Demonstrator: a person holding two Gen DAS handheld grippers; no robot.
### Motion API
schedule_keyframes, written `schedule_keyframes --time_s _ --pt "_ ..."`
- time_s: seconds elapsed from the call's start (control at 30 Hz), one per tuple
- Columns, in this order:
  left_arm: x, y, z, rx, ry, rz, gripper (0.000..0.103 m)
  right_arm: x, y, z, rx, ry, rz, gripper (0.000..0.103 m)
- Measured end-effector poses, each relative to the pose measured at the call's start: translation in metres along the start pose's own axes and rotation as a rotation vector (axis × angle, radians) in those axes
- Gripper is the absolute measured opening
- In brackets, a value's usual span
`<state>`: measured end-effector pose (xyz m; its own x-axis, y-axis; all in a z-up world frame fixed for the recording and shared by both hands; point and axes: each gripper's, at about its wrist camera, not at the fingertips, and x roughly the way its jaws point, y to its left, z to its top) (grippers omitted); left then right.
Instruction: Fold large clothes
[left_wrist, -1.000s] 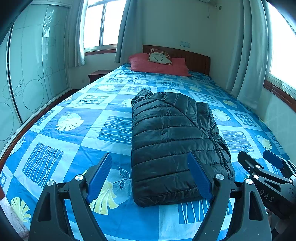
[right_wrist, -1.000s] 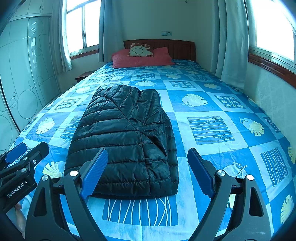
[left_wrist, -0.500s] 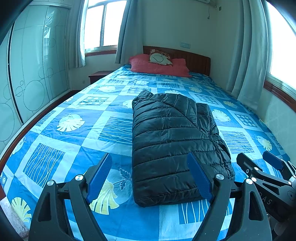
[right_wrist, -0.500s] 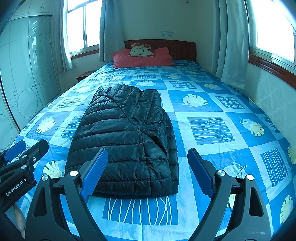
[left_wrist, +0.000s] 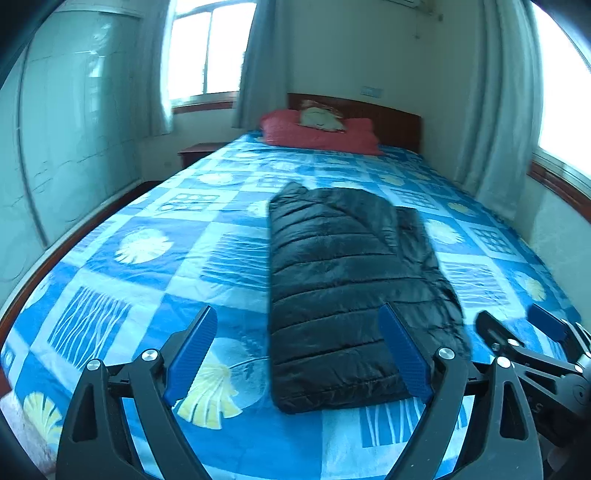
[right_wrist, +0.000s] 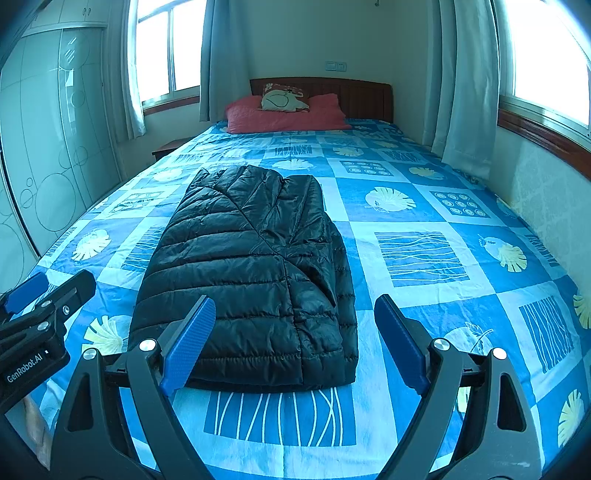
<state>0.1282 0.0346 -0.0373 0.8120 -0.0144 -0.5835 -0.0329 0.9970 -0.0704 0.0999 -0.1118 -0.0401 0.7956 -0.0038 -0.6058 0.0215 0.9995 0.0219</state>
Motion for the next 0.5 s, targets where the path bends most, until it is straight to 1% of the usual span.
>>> schedule_keyframes --time_s 0.03,0.07,0.1,0.2,0.3,0.37,0.5 --pt "0.0 0.0 -0.001 -0.003 -0.002 0.01 0.088 0.0 -0.001 -0.001 -0.001 0.001 0.001 0.088" --pt "-0.001 0.002 -0.002 -0.004 -0.012 -0.004 0.088 0.0 -0.002 -0.001 -0.001 0.002 0.002 0.088" --pt "0.0 0.003 -0.002 -0.005 -0.017 -0.003 0.088 0.0 -0.003 -0.002 -0.003 0.003 0.002 0.088" --pt "0.002 0.006 -0.002 0.0 -0.03 0.019 0.088 0.001 -0.007 -0.003 -0.004 0.008 -0.001 0.088" --pt "0.005 0.016 -0.002 -0.043 -0.04 0.016 0.088 0.002 -0.013 -0.004 -0.001 0.009 -0.007 0.088" --pt "0.009 0.02 -0.002 -0.053 -0.024 -0.001 0.088 0.003 -0.018 -0.005 0.002 0.008 -0.015 0.088" --pt "0.026 0.031 -0.006 -0.048 0.026 0.027 0.088 0.007 -0.033 -0.007 0.015 0.009 -0.035 0.088"
